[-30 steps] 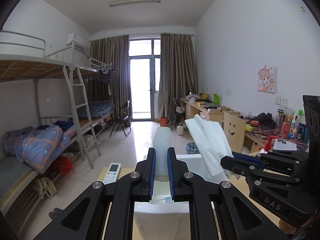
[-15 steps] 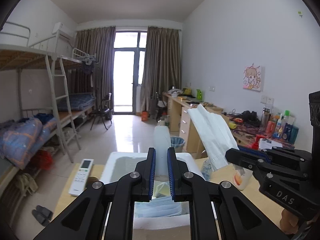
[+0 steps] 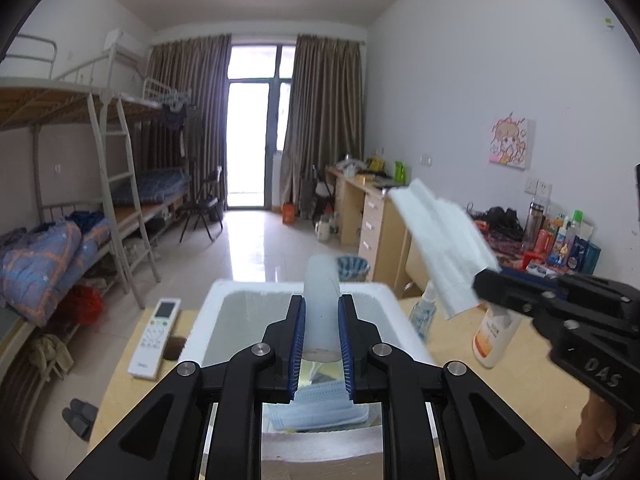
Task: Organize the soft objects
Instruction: 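Open the left tool to drop the foam strip into the box, then lower the tissue into the foam box and open the right tool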
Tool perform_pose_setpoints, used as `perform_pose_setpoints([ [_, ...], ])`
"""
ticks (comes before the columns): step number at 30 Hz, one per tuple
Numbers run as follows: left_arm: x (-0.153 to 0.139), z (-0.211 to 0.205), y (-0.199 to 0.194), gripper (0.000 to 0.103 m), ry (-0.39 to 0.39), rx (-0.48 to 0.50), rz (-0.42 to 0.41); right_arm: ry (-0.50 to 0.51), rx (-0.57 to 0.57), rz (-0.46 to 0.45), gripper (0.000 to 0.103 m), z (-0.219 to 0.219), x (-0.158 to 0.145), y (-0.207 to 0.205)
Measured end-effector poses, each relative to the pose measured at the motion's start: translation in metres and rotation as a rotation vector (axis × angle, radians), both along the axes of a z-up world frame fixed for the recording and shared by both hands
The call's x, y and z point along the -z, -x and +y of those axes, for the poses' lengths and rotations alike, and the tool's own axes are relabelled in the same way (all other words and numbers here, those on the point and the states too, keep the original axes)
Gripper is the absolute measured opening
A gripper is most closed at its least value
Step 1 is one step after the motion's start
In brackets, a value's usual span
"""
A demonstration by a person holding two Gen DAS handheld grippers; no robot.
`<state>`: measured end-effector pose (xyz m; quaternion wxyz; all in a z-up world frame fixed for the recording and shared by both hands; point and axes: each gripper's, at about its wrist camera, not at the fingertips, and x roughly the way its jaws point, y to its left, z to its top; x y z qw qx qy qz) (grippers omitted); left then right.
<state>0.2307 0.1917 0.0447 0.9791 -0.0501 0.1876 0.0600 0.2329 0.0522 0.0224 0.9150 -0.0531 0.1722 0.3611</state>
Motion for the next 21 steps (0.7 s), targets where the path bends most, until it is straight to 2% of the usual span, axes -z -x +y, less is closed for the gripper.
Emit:
perform_pose_setpoints([
  [4,0.006,0.005,-0.005,0.026,-0.005,-0.027,0.023,0.005,-0.002,-0.001,0.011,0.000,0.001,0.000],
  [5,0.006,0.005,-0.005,0.035,-0.009,-0.029,0.023,0.006,-0.002,-0.001,0.011,0.000,0.001,-0.001],
  [6,0.006,0.006,-0.004,0.058,-0.010,-0.029,0.022,0.006,0.000,-0.001,0.011,0.000,0.001,-0.002],
  [7,0.006,0.006,-0.002,0.068,-0.010,-0.030,0.018,0.006,-0.001,-0.002,0.011,0.000,0.001,-0.002],
  [8,0.005,0.005,0.000,0.084,-0.014,-0.037,0.003,0.006,-0.002,-0.002,0.011,-0.001,0.001,-0.002],
  [10,0.003,0.005,0.007,0.090,-0.027,-0.064,-0.028,0.003,0.001,-0.003,0.011,-0.001,0.000,-0.002],
  [12,0.001,0.006,0.010,0.101,-0.037,-0.070,-0.037,0.003,0.000,-0.007,0.011,-0.001,0.000,-0.001],
  [21,-0.005,0.022,0.030,0.102,-0.015,-0.155,-0.084,-0.001,-0.021,-0.007,0.011,0.000,0.004,-0.001],
])
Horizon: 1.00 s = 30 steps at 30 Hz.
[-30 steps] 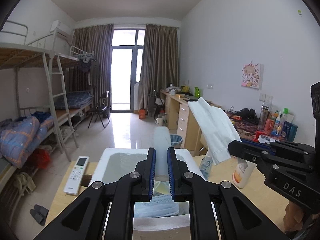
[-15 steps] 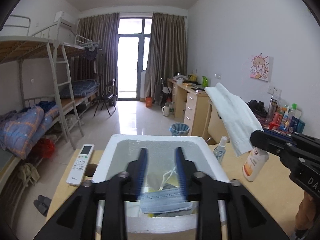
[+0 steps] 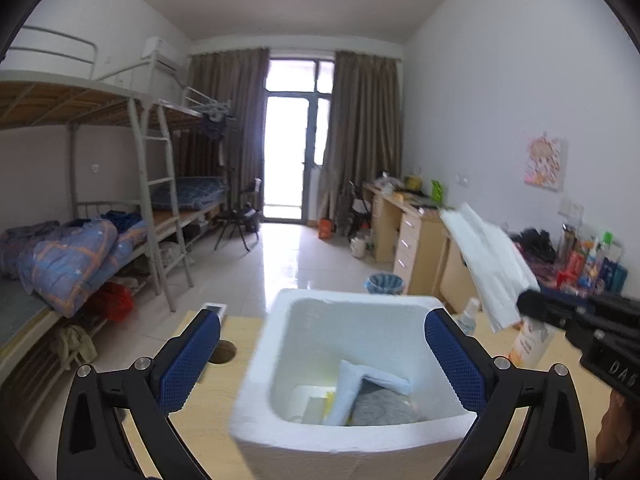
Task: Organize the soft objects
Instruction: 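Lower the tissue into the foam box and open the right tool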
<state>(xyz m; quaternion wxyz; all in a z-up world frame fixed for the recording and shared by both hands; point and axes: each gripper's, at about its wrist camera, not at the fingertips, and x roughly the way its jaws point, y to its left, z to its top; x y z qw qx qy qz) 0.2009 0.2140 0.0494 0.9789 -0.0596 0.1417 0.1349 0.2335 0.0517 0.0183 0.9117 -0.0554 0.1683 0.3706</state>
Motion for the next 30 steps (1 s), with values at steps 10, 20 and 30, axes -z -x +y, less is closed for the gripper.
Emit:
perform_pose_setpoints([
  [10,-0.005,0.022,0.021,0.102,-0.047,-0.127,-0.035,0.034,-0.040,0.020,0.011,0.019,0.006,-0.002],
  [20,-0.003,0.044,0.034,0.102,-0.034,-0.178,-0.060,0.029,-0.112,0.036,0.011,0.051,0.009,0.002],
  [30,0.004,0.037,0.032,0.102,-0.052,-0.161,-0.044,0.051,-0.112,0.075,0.012,0.057,0.020,-0.011],
])
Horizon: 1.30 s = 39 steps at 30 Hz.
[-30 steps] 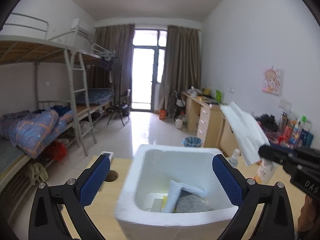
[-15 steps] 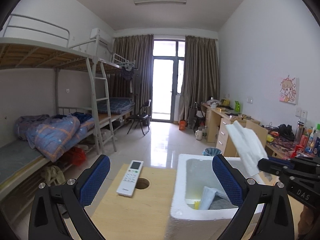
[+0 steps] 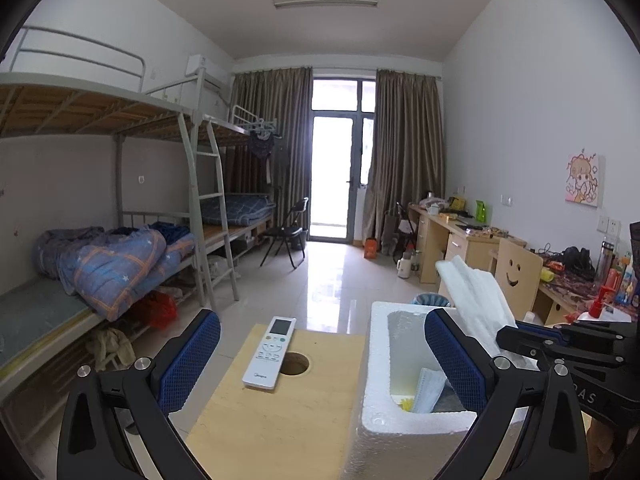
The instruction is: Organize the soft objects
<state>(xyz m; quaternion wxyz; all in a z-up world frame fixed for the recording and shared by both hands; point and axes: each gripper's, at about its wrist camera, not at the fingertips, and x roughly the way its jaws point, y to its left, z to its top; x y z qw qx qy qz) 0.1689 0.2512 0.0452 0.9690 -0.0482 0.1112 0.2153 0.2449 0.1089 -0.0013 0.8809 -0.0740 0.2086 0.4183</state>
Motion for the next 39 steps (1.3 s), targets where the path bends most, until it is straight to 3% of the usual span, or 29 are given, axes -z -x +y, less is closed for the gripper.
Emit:
perform_pose_setpoints([
  [2,0.000,0.000,0.000,0.102,0.002,-0.002,0.000,0.004,0.004,0.007,0.015,0.003,0.000,0.001],
  [4,0.000,0.002,0.000,0.102,0.016,0.003,0.000,0.007,0.007,0.009,0.025,0.003,0.000,0.001],
  [9,0.000,0.005,0.001,0.102,0.026,0.008,-0.001,-0.002,-0.001,0.005,0.062,0.002,-0.004,0.003],
  [31,-0.014,-0.019,0.003,0.102,0.018,0.051,-0.005,-0.010,0.052,-0.001,0.063,-0.011,-0.011,0.012],
  [35,-0.020,-0.033,0.006,0.102,0.011,0.071,-0.006,-0.037,0.095,-0.025,0.096,-0.036,-0.021,0.020],
  [39,-0.026,-0.047,0.009,0.102,0.009,0.099,-0.013,-0.081,0.161,-0.051,0.103,-0.060,-0.030,0.026],
])
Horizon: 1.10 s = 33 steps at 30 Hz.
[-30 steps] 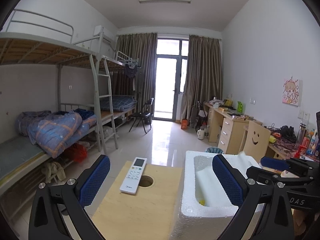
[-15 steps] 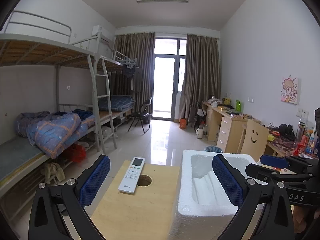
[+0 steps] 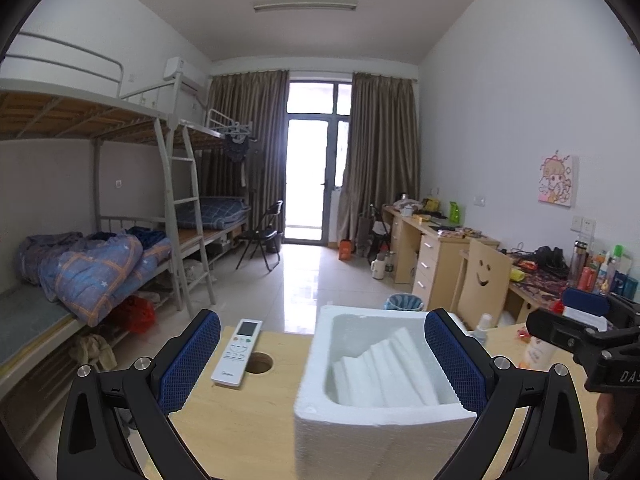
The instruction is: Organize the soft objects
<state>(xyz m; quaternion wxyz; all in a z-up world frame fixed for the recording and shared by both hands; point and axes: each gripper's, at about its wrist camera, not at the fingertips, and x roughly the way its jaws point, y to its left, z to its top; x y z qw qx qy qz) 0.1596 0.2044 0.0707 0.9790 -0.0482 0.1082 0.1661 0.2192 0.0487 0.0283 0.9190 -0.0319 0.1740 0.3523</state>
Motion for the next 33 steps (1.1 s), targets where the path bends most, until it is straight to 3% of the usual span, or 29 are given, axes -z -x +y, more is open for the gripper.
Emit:
perform_pose_setpoints([
  [5,-0.007,-0.018,0.008,0.102,-0.004,0.040,-0.010,0.016,0.018,-0.003,0.103,-0.014,-0.004,0.010],
  [13,-0.014,-0.038,0.025,0.102,0.007,0.067,-0.015,0.025,-0.006,-0.081,0.103,-0.033,-0.011,0.042],
  [19,-0.019,-0.057,0.037,0.102,-0.001,0.096,-0.013,-0.023,0.038,-0.077,0.103,-0.061,-0.013,0.053],
  [22,-0.023,-0.068,0.047,0.102,-0.011,0.102,-0.022,-0.036,0.048,-0.054,0.103,-0.073,-0.015,0.054],
  [33,-0.028,-0.097,0.104,0.102,-0.021,0.113,-0.057,-0.061,0.035,-0.107,0.103,-0.102,-0.021,0.099],
])
